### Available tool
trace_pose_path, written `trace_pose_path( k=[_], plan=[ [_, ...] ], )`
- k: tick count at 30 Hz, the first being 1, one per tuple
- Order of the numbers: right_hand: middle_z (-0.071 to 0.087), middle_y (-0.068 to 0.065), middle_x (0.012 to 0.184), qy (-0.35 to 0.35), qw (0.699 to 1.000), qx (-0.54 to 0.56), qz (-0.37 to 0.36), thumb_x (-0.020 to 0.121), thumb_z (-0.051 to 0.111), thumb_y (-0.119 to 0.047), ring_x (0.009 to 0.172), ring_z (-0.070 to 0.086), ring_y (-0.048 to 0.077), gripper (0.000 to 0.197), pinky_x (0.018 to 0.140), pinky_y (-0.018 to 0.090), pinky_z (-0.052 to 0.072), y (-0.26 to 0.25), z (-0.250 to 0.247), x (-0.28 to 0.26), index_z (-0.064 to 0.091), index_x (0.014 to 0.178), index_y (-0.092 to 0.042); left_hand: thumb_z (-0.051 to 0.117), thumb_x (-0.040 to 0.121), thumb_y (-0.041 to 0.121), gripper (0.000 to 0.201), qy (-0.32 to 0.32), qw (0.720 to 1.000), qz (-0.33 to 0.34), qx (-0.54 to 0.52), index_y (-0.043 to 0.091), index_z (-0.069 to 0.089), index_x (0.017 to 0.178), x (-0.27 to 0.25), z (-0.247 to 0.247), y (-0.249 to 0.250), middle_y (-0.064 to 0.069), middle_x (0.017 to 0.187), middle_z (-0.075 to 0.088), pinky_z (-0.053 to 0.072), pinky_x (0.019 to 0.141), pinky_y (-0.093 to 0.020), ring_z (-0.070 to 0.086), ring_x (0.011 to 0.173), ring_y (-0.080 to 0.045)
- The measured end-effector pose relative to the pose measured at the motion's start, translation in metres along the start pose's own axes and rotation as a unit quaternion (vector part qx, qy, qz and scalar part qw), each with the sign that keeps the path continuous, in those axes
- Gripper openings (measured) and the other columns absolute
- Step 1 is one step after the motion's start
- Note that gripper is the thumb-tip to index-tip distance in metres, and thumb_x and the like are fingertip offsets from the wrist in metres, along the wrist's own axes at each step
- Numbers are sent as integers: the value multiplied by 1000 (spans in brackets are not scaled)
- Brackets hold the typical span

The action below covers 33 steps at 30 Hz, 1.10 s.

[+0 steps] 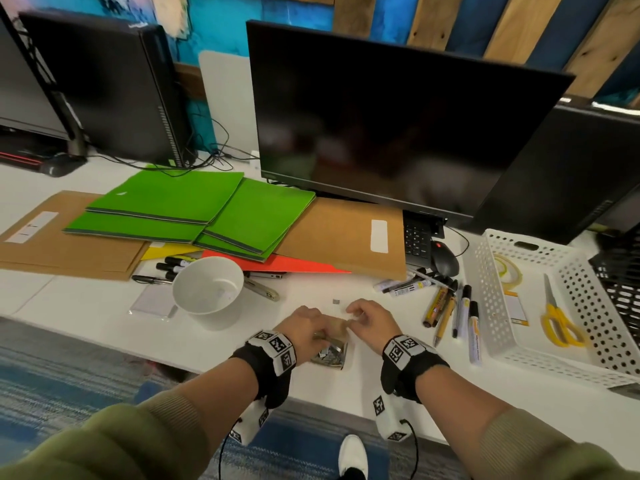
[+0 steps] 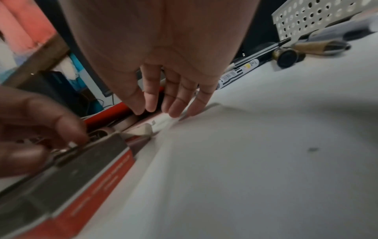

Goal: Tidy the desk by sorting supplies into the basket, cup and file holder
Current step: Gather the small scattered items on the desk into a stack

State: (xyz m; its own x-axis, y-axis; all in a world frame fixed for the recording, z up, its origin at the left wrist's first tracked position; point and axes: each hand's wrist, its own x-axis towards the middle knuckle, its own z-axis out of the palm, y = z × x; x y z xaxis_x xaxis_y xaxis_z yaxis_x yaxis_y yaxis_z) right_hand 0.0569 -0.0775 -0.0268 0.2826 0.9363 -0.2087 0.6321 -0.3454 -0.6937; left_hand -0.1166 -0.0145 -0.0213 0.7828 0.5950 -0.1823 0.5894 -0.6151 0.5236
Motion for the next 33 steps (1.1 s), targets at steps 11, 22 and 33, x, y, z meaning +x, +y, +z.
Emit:
trace_pose_path(
  k=[11, 22, 33],
  plan=[
    [44, 10, 135, -92, 990, -105, 6, 91, 49, -8, 118, 51, 25, 47, 100, 25, 36, -14, 0, 36, 44, 137, -19, 68, 78, 40, 70, -45, 996, -21, 75, 20, 39, 138, -18, 1, -7, -2, 137, 37, 32, 107, -28, 36, 126, -21],
    [53, 12, 117, -84, 977, -197, -26, 87, 44, -2, 105, 54, 28, 27, 84, 25, 40, -15, 5, 43, 59, 109, -7, 68, 79, 32, 67, 14, 993, -120, -1, 16, 39, 137, -20, -8, -18, -5, 137, 36, 34, 108, -26, 44, 125, -22],
    [53, -5, 79, -98, 992, -5, -82, 77, 59, -1, 64, 47, 1, 23, 59, 6, 37, -50, 12, 20, 57, 83, -23, 67, 78, 24, 66, 18, 986, -157, -45, 19, 39, 137, -1, -7, -9, -7, 135, 35, 38, 104, -27, 49, 119, -24]
  ],
)
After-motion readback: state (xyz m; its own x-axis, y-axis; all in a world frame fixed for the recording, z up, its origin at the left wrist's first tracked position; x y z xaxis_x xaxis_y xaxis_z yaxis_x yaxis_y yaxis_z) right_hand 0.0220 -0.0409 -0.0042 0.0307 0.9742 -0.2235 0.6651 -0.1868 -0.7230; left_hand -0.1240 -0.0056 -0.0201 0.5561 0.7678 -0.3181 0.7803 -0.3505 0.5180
